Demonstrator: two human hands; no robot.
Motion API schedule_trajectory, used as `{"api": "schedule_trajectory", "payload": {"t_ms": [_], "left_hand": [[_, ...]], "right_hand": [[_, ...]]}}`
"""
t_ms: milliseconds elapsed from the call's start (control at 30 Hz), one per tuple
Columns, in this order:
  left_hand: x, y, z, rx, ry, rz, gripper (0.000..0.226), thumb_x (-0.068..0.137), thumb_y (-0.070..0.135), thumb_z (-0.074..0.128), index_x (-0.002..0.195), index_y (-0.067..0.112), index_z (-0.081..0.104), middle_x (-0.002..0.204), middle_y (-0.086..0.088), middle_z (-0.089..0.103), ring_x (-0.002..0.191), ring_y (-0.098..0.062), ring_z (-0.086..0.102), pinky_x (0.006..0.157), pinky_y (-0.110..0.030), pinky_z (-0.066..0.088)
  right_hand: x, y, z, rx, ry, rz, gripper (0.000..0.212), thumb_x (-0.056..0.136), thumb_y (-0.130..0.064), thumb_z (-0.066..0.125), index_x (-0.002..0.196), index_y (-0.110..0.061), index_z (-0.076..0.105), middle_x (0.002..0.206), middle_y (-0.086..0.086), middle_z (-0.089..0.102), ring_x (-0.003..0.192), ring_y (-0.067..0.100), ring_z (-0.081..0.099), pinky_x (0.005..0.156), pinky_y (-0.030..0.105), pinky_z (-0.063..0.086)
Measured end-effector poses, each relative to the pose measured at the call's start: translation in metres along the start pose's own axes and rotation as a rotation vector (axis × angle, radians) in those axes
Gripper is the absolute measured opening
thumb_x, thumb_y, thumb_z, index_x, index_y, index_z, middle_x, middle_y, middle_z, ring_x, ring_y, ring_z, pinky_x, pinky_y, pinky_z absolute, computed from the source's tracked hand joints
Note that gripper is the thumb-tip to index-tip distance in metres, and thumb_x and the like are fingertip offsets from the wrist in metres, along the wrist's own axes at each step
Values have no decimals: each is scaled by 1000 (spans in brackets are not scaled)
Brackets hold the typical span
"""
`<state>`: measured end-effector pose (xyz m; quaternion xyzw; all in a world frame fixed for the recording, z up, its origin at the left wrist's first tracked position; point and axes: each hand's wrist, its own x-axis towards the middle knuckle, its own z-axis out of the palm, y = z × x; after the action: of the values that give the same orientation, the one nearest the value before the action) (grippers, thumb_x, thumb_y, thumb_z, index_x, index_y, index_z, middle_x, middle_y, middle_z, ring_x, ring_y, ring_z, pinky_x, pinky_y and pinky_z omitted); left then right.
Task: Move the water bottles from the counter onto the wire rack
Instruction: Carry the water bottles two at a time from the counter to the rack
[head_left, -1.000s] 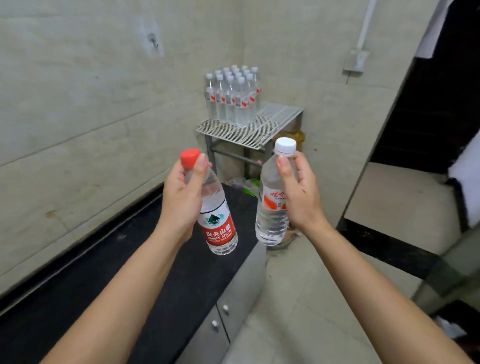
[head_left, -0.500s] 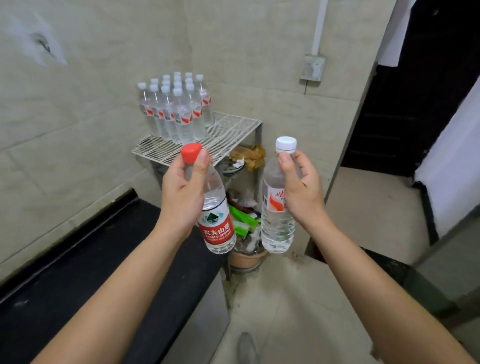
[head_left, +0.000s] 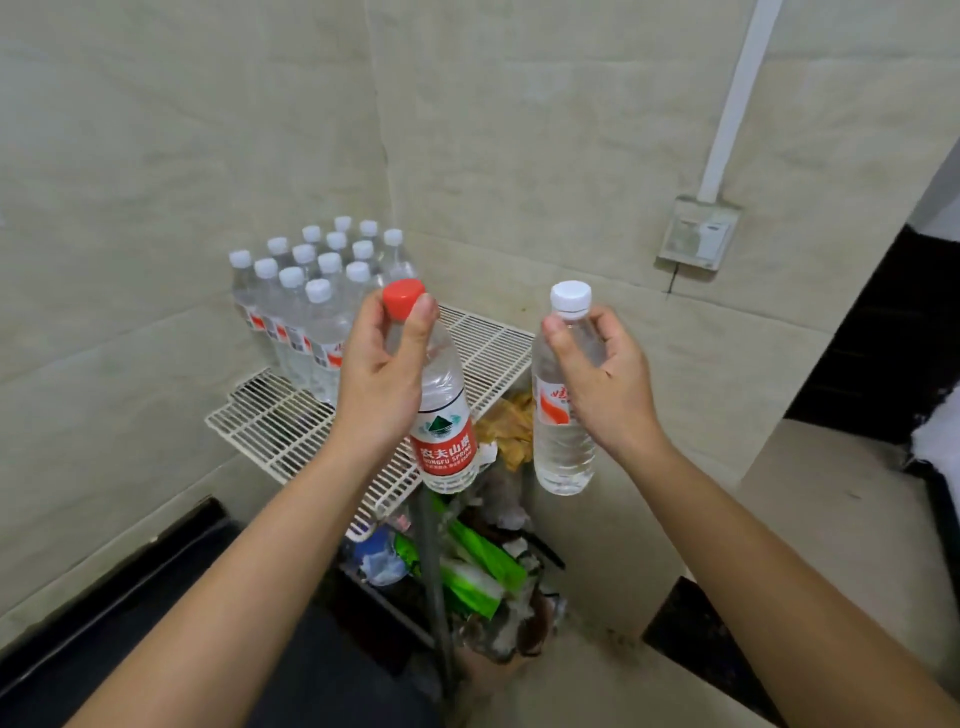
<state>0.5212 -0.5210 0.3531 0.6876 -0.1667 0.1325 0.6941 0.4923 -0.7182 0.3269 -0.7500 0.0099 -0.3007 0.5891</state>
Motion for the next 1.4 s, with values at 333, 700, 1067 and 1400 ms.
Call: {"api": "schedule_trajectory", "payload": {"t_ms": [333,700,1067,1400], "left_hand": [[115,-73,35,132,193,-22,20,88,55,65,100,39,66,106,9,69,103,-2,63,97,-33,50],[197,-145,66,556,402,-147,22,82,59,65,100,46,65,103,8,69,90,-10,60,86,-36,51],[216,-135,46,910,156,-140,52,86,34,74,134,20,60,111,11,64,98,2,59,87,-17,49],[246,-111,22,1096,95,-108,42,84,30,79,123,17,70,110,1,74,98,-15,65,89,-38,53]], "right_hand": [[160,74,57,171,-188,-93,7,100,-39,58,107,-36,57,95,-17,65,90,-4,64,76,14,49],[291,179,138,167,-602,-131,25,99,-50,53,113,-30,60,107,-9,68,102,4,64,88,26,51],[342,189,135,-93,-902,-134,40,95,-55,59,127,-30,62,120,-12,62,108,2,61,81,21,48],[343,152,146,-378,-991,-428,42,97,-54,56,126,-25,63,107,-2,74,98,19,68,87,44,55]]}}
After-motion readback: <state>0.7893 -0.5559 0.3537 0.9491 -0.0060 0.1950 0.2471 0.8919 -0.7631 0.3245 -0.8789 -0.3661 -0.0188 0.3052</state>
